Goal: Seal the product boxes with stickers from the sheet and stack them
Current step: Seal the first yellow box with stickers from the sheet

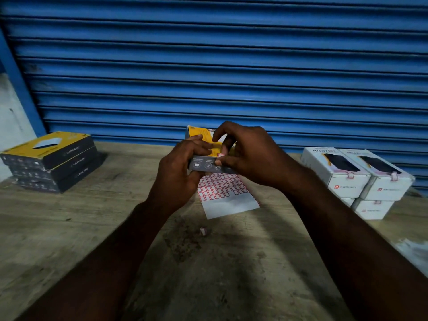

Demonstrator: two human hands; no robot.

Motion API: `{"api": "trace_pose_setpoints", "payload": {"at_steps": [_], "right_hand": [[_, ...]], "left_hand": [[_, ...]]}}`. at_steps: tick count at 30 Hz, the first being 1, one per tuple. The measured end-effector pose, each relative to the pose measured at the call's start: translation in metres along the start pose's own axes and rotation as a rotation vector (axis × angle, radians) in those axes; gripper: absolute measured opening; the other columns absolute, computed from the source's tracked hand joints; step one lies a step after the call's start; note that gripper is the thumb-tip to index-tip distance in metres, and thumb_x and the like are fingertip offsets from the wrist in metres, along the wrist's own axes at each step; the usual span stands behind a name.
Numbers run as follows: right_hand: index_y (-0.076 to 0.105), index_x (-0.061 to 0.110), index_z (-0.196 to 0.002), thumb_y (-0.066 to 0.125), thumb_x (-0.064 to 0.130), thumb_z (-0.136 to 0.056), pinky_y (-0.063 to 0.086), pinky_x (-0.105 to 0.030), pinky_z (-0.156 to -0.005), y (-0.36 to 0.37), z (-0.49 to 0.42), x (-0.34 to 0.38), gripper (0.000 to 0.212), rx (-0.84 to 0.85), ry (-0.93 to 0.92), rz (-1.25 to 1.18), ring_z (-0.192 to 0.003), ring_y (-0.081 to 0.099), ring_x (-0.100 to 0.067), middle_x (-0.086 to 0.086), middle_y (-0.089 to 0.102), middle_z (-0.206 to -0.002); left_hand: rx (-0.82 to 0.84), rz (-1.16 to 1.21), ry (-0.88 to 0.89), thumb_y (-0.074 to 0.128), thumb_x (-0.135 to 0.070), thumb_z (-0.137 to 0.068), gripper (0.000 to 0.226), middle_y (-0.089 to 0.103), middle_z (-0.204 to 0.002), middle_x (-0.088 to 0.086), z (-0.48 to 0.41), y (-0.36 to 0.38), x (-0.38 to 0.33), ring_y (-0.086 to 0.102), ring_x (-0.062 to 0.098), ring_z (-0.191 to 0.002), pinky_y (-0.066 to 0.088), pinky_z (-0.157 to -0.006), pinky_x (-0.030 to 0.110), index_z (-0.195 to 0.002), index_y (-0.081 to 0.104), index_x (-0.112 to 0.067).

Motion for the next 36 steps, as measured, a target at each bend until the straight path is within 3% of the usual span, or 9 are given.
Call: {"api": "trace_pose_setpoints", "payload": {"at_steps": [8,12,14,23,26,28,30,33,36], "right_hand": [[0.061,0.027,-0.101,0.087,0.03,-0.07,0.042,-0.008,-0.057,-0.001,-0.001,-0.019,0.041,0.025,0.13,-0.205,-0.065,0.054,0.011,0.008,0.066,-0.087],[0.064,0.026,-0.099,0.087,0.027,-0.071,0.054,-0.032,-0.068,0.003,-0.002,-0.031,0.036,0.096,0.176,-0.364,-0.065,0.057,-0.001,0.002,0.069,-0.088],[0.066,0.02,-0.101,0.084,0.017,-0.075,0.057,-0.034,-0.074,0.002,-0.001,-0.037,0.033,0.09,0.204,-0.498,-0.073,0.062,-0.006,0.0,0.069,-0.088],[0.064,0.015,-0.1,0.084,0.011,-0.073,0.043,-0.01,-0.057,0.011,0.001,-0.03,0.034,-0.017,0.287,-0.669,-0.059,0.05,0.009,0.001,0.055,-0.087],[0.059,0.016,-0.108,0.085,0.008,-0.069,0.045,-0.009,-0.055,0.014,0.002,-0.033,0.048,-0.097,0.389,-0.724,-0.078,0.054,0.002,0.0,0.052,-0.101],[0.05,0.02,-0.12,0.086,0.01,-0.068,0.048,-0.013,-0.06,0.021,0.003,-0.039,0.064,-0.109,0.521,-0.749,-0.098,0.058,-0.012,-0.004,0.05,-0.12],[0.038,0.019,-0.13,0.079,-0.001,-0.073,0.051,-0.023,-0.064,0.031,0.006,-0.042,0.073,-0.062,0.691,-0.987,-0.098,0.063,-0.02,-0.008,0.058,-0.118],[0.045,0.005,-0.131,0.069,-0.008,-0.075,0.055,-0.031,-0.061,0.041,0.006,-0.037,0.062,0.018,0.761,-1.241,-0.087,0.069,-0.023,-0.013,0.069,-0.11],[0.057,0.002,-0.123,0.063,0.0,-0.084,0.056,-0.039,-0.075,0.045,0.004,-0.036,0.04,0.032,0.726,-1.247,-0.089,0.067,-0.025,-0.014,0.069,-0.108]], "left_hand": [[0.003,-0.017,0.016,0.08,0.006,-0.076,0.035,0.067,-0.12,0.007,-0.001,0.0,-0.001,0.054,0.022,-0.132,0.049,-0.105,0.043,-0.106,0.064,0.0],[-0.002,-0.001,0.028,0.08,0.006,-0.076,0.033,0.065,-0.12,0.003,-0.001,0.0,-0.003,0.053,0.021,-0.133,0.048,-0.106,0.042,-0.104,0.062,0.0],[-0.023,0.003,0.025,0.081,0.005,-0.077,0.034,0.065,-0.12,0.003,-0.001,-0.002,-0.003,0.053,0.022,-0.133,0.048,-0.107,0.042,-0.104,0.062,0.0],[-0.06,-0.073,0.08,0.077,0.01,-0.077,0.029,0.064,-0.12,0.006,-0.001,-0.004,-0.007,0.051,0.025,-0.134,0.044,-0.11,0.038,-0.102,0.064,0.003],[-0.078,-0.123,0.113,0.077,0.011,-0.077,0.028,0.065,-0.12,0.01,-0.001,-0.005,-0.011,0.051,0.028,-0.133,0.042,-0.111,0.033,-0.101,0.064,0.004],[-0.093,-0.161,0.139,0.077,0.012,-0.077,0.028,0.067,-0.12,0.015,-0.001,-0.008,-0.012,0.051,0.03,-0.133,0.041,-0.112,0.033,-0.101,0.064,0.004],[-0.085,-0.188,0.162,0.076,0.013,-0.077,0.03,0.067,-0.121,0.016,-0.001,-0.007,-0.014,0.05,0.031,-0.134,0.042,-0.112,0.035,-0.102,0.064,0.003],[-0.056,-0.156,0.163,0.075,0.015,-0.077,0.03,0.066,-0.123,0.013,-0.001,-0.003,-0.015,0.048,0.03,-0.137,0.043,-0.111,0.037,-0.103,0.065,0.004],[-0.069,-0.115,0.145,0.074,0.015,-0.078,0.029,0.064,-0.125,0.009,-0.001,-0.005,-0.012,0.047,0.028,-0.139,0.043,-0.111,0.038,-0.103,0.064,0.004]]}}
Point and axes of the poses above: each hand's wrist, its own z-axis away from the middle knuckle, its own y-axis out of the palm, x = y × z, the point moved 6 cm from there along -z, towards the middle knuckle
